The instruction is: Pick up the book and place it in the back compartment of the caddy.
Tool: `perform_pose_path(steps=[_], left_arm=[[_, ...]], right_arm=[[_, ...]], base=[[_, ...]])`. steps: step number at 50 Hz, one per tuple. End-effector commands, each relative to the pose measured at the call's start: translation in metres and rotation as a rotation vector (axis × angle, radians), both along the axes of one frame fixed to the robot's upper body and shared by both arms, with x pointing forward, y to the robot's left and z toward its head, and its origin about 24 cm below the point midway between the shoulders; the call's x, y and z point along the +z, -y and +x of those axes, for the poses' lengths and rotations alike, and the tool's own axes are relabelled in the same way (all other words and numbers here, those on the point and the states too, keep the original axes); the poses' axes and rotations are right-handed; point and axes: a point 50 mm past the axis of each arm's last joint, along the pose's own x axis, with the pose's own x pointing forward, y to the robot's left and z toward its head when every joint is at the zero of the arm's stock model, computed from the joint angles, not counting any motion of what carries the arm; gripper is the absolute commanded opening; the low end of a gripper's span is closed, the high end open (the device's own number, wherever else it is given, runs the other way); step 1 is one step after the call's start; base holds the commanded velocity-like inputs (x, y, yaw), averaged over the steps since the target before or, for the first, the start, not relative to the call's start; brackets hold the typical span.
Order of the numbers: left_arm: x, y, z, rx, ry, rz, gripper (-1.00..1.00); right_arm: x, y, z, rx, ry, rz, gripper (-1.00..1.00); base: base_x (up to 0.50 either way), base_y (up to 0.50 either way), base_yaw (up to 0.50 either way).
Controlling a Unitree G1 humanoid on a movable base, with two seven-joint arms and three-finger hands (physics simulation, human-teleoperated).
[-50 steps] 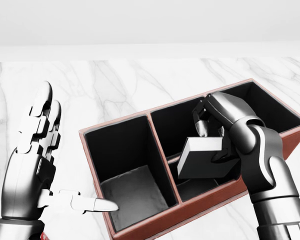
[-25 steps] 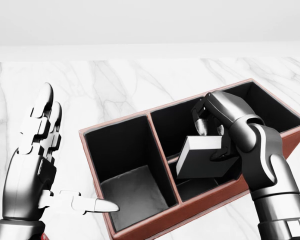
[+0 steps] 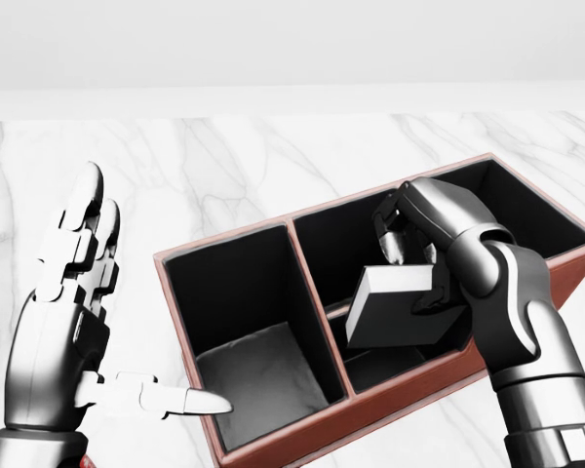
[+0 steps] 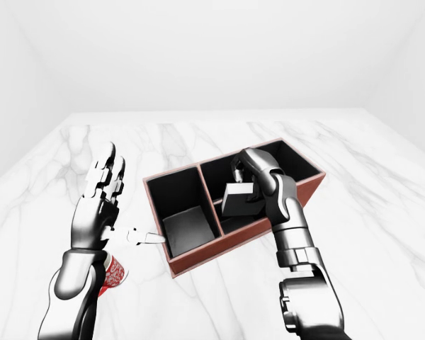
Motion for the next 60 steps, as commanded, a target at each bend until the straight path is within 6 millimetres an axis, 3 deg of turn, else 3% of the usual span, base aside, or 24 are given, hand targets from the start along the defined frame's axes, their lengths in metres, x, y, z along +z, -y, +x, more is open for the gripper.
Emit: perform_pose_path(steps=[1,8,9,30,44,53,60], left_arm=[[0.000,0.001,0.000,-0.006,0.001,0.001,1.00],[-0.001,0.001,0.000,-0.005,-0.005,0.001,1.00],[-0.001,0.001,0.000,-0.005,-0.003,0.001,1.00],[-0.001,0.001,0.000,-0.004,-0.004,0.000,1.00],[-0.001,0.001,0.000,-0.004,-0.004,0.000,1.00],[0.001,0.001,0.000,-0.004,0.007,-0.001,1.00],[0.003,0.001,-0.001,-0.004,0.012,-0.002,1.00]], right_arm=[[-0.053,0.002,0.001,-0.052,-0.046,-0.042,-1.00],[-0.059,0.004,0.002,-0.060,-0.050,-0.044,-1.00],[-0.060,0.005,0.002,-0.065,-0.045,-0.059,1.00],[-0.061,0.005,-0.001,-0.061,-0.046,-0.066,1.00],[-0.025,0.008,-0.013,-0.084,0.034,0.052,1.00],[0.009,0.010,-0.031,-0.059,0.123,0.213,1.00],[0.038,0.006,-0.052,0.009,0.239,0.241,1.00]], base=[[0.00,0.00,0.01],[0.01,0.00,0.02],[0.02,0.00,0.02],[0.01,0.00,0.01],[0.01,0.00,0.01],[0.00,0.00,-0.01],[0.00,0.00,0.00]])
